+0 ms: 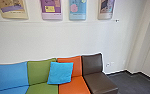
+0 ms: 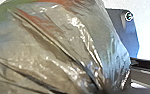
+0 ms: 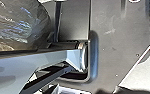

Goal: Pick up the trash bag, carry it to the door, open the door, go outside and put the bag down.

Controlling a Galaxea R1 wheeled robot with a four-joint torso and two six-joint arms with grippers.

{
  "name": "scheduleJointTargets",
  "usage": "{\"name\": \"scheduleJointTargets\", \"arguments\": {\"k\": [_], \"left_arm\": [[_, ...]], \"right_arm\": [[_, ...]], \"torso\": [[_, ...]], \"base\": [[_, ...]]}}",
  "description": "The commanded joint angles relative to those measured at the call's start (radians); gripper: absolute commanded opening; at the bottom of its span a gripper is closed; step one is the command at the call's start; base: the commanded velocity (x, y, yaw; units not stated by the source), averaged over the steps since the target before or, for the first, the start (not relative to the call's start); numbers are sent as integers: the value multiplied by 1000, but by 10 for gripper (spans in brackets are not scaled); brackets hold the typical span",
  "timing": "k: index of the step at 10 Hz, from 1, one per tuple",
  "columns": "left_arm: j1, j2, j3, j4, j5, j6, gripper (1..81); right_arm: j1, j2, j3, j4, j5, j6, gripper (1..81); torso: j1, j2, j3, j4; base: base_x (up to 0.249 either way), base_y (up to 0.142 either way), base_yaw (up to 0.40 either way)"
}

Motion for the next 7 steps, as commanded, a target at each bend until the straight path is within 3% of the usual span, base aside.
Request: {"name": "scheduleJointTargets", "arguments": {"k": [1,7], "left_arm": [[-60,1,0,-4,64,6,10],[-60,2,0,-4,64,6,10]], "right_arm": [[55,9,9,-4,-66,-5,811],[53,10,9,-4,-66,-5,811]], "torso": [[0,0,0,0],[0,0,0,0]], "base": [[0,0,-301],[0,0,-334]]}}
